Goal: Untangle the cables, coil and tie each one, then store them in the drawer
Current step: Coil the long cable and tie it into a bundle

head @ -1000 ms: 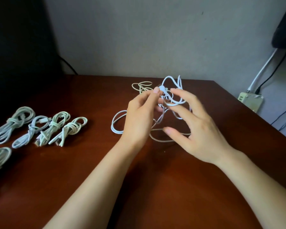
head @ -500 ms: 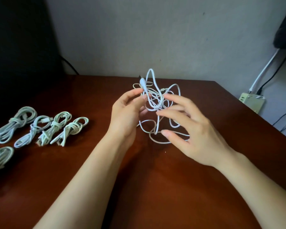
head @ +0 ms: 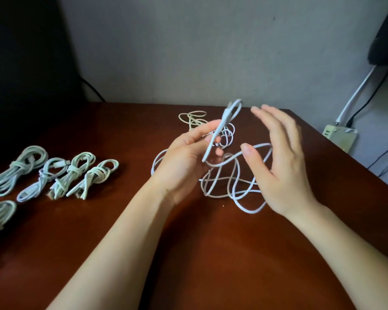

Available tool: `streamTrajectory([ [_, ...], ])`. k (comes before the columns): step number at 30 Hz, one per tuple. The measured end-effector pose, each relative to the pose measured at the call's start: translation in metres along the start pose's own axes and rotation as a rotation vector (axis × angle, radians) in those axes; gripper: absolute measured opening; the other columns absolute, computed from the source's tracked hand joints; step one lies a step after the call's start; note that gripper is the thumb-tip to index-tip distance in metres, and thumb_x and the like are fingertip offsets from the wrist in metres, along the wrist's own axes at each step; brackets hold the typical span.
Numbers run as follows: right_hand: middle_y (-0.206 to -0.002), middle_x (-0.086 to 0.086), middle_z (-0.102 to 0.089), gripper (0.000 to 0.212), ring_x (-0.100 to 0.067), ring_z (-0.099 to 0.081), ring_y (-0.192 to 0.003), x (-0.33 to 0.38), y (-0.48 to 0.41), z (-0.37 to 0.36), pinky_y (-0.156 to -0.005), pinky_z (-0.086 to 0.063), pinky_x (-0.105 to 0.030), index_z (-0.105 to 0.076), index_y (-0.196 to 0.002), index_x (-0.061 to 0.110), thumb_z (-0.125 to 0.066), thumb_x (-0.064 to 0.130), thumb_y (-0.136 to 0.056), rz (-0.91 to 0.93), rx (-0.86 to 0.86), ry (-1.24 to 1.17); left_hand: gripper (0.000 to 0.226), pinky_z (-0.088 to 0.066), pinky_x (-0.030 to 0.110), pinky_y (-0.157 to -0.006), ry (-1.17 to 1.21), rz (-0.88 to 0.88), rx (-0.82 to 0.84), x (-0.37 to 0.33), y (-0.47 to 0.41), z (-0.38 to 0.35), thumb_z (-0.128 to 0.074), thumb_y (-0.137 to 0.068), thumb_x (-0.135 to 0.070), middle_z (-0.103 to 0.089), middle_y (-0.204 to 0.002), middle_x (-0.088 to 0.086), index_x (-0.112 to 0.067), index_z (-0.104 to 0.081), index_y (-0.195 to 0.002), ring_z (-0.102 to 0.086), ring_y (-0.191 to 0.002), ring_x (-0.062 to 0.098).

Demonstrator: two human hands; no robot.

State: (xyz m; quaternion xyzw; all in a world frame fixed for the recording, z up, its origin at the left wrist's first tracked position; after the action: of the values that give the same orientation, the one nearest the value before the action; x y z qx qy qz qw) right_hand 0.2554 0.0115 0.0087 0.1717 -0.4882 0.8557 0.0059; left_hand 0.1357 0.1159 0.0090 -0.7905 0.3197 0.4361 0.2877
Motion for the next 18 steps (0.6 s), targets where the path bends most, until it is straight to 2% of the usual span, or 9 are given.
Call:
streamTrajectory([
  [2, -0.136, -0.005, -0.042, 0.049, -0.021, -0.041, -0.128, 0.0, 0.0, -0.001, -0.11, -0.025, -0.018, -0.046, -0.136, 0.006, -0.047, 0.031, -0.093, -0.003, 0.017, 0.006, 0.034, -0.049, 0.018, -0.06, -0.04, 0.031, 0.037, 0.002, 0.001, -0.002, -0.041, -0.094, 0.006, -0.053, -0.072, -0.001, -0.006, -0.06, -0.119, -0.051, -0.059, 0.009],
  [5, -0.128, 0.004, -0.048, 0.046, -0.013, -0.049, -0.119, -0.001, 0.002, -0.003, -0.104, -0.035, -0.021, -0.045, -0.135, 0.012, -0.048, 0.03, -0.093, -0.05, 0.058, -0.084, 0.035, -0.048, 0.019, -0.059, -0.089, 0.071, 0.07, 0.005, 0.003, -0.003, -0.039, -0.094, 0.008, -0.051, -0.072, 0.003, -0.002, -0.059, -0.122, -0.052, -0.059, 0.009],
  [8, -0.11, 0.012, -0.057, 0.042, 0.001, -0.058, -0.096, -0.002, 0.004, -0.004, -0.084, -0.041, -0.009, -0.042, -0.133, 0.02, -0.052, 0.027, -0.094, -0.102, 0.066, -0.133, 0.036, -0.046, 0.02, -0.06, -0.15, 0.101, 0.085, 0.006, 0.003, -0.003, -0.039, -0.094, 0.006, -0.054, -0.077, 0.01, 0.003, -0.053, -0.128, -0.052, -0.062, 0.013],
  [10, -0.101, 0.016, -0.058, 0.042, -0.001, -0.06, -0.085, -0.004, 0.004, -0.005, -0.07, -0.042, -0.006, -0.044, -0.132, 0.021, -0.056, 0.024, -0.092, -0.121, 0.066, -0.098, 0.036, -0.046, 0.019, -0.059, -0.166, 0.116, 0.097, 0.007, 0.003, -0.005, -0.041, -0.095, 0.003, -0.054, -0.07, 0.004, 0.003, -0.052, -0.129, -0.052, -0.059, 0.012],
  [13, -0.097, 0.014, -0.059, 0.044, -0.008, -0.059, -0.075, -0.006, 0.004, -0.005, -0.064, -0.046, -0.013, -0.05, -0.131, 0.021, -0.059, 0.02, -0.088, -0.107, 0.065, -0.025, 0.033, -0.046, 0.017, -0.059, -0.182, 0.12, 0.122, 0.009, 0.004, -0.007, -0.047, -0.095, -0.005, -0.057, -0.068, -0.001, 0.003, -0.051, -0.127, -0.053, -0.059, 0.01],
  [16, -0.096, 0.013, -0.059, 0.044, -0.01, -0.055, -0.069, -0.007, 0.004, -0.006, -0.067, -0.051, -0.03, -0.055, -0.13, 0.02, -0.058, 0.021, -0.086, -0.095, 0.066, 0.001, 0.031, -0.048, 0.017, -0.062, -0.25, 0.083, 0.127, 0.012, 0.006, -0.007, -0.054, -0.092, -0.004, -0.06, -0.076, 0.001, 0.002, -0.052, -0.122, -0.056, -0.063, 0.008],
  [18, -0.094, 0.016, -0.058, 0.042, -0.01, -0.051, -0.065, -0.005, 0.004, -0.006, -0.065, -0.049, -0.031, -0.056, -0.128, 0.019, -0.053, 0.027, -0.087, -0.073, 0.063, 0.019, 0.023, -0.05, 0.018, -0.065, -0.263, 0.07, 0.113, 0.014, 0.006, -0.004, -0.055, -0.091, 0.001, -0.064, -0.077, 0.003, -0.001, -0.054, -0.114, -0.059, -0.064, 0.009],
])
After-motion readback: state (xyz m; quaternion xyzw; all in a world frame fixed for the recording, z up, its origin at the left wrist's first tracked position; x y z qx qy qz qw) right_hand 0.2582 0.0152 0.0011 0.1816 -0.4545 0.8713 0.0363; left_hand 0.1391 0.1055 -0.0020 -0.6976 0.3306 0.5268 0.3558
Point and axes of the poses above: each hand's wrist, its own y-axis away from the middle knuckle, its own z-axis out of the back of the hand, x = y × z, the point moved 2 cm from there along -y, towards the middle knuckle
